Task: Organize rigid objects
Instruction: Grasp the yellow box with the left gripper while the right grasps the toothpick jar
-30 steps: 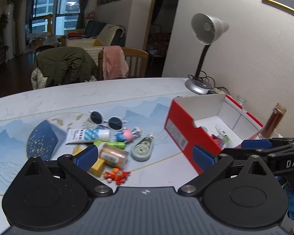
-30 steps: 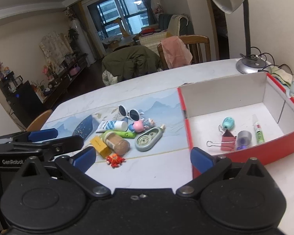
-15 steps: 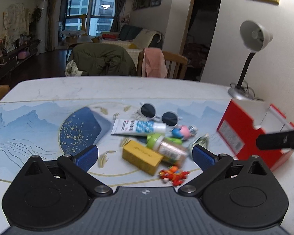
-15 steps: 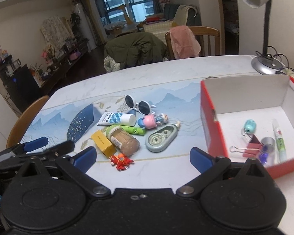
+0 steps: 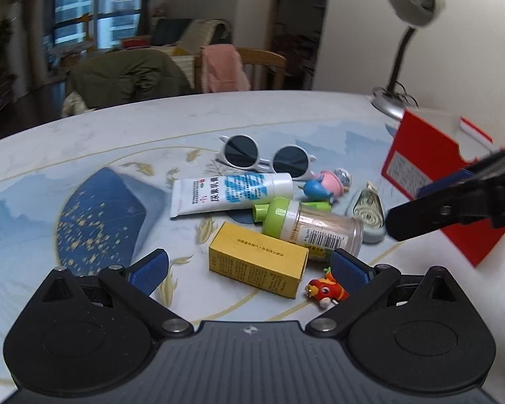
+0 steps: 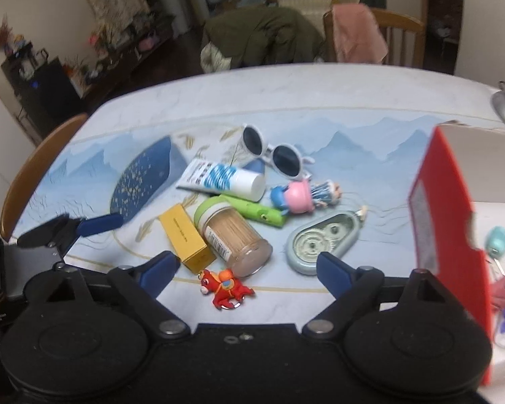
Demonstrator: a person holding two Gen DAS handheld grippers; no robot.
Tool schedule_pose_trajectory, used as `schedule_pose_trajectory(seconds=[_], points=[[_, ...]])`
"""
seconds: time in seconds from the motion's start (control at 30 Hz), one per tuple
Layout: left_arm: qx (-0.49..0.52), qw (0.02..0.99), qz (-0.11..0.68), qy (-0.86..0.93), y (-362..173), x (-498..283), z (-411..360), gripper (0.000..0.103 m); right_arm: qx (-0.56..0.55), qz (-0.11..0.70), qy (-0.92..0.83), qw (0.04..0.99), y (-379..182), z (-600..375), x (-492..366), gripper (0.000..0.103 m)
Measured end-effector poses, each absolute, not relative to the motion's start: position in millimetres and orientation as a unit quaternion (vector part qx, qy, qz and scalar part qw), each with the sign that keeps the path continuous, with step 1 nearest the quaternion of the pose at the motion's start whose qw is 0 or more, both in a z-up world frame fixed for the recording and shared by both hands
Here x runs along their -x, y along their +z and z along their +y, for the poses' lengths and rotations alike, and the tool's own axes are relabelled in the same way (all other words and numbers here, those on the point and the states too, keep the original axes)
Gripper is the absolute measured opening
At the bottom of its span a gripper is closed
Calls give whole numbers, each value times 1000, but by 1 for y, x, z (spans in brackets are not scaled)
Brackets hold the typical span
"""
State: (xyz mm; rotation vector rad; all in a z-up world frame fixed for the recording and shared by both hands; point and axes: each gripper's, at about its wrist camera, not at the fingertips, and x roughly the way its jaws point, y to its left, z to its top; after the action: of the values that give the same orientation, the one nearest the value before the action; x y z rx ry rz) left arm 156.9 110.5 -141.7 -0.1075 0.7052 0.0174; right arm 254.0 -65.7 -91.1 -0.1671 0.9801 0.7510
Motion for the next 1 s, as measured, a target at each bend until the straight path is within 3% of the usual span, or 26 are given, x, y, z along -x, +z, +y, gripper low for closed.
schedule_pose_trajectory(seconds=[0.07, 0.63, 0.9, 1.0], points=[[44, 936, 350, -1, -146, -163, 113, 103, 86, 468, 355, 805, -97, -58, -261, 81], [29, 933, 357, -42, -169, -179, 120, 101, 113, 500, 395, 762, -128, -21, -297, 71], [39, 932, 357, -58, -168, -180, 120, 77, 93, 508, 409, 752, -137, -22, -306, 63], [39, 931, 359, -60, -168, -180, 118, 74, 77, 514, 415, 747, -138, -26, -307, 56]])
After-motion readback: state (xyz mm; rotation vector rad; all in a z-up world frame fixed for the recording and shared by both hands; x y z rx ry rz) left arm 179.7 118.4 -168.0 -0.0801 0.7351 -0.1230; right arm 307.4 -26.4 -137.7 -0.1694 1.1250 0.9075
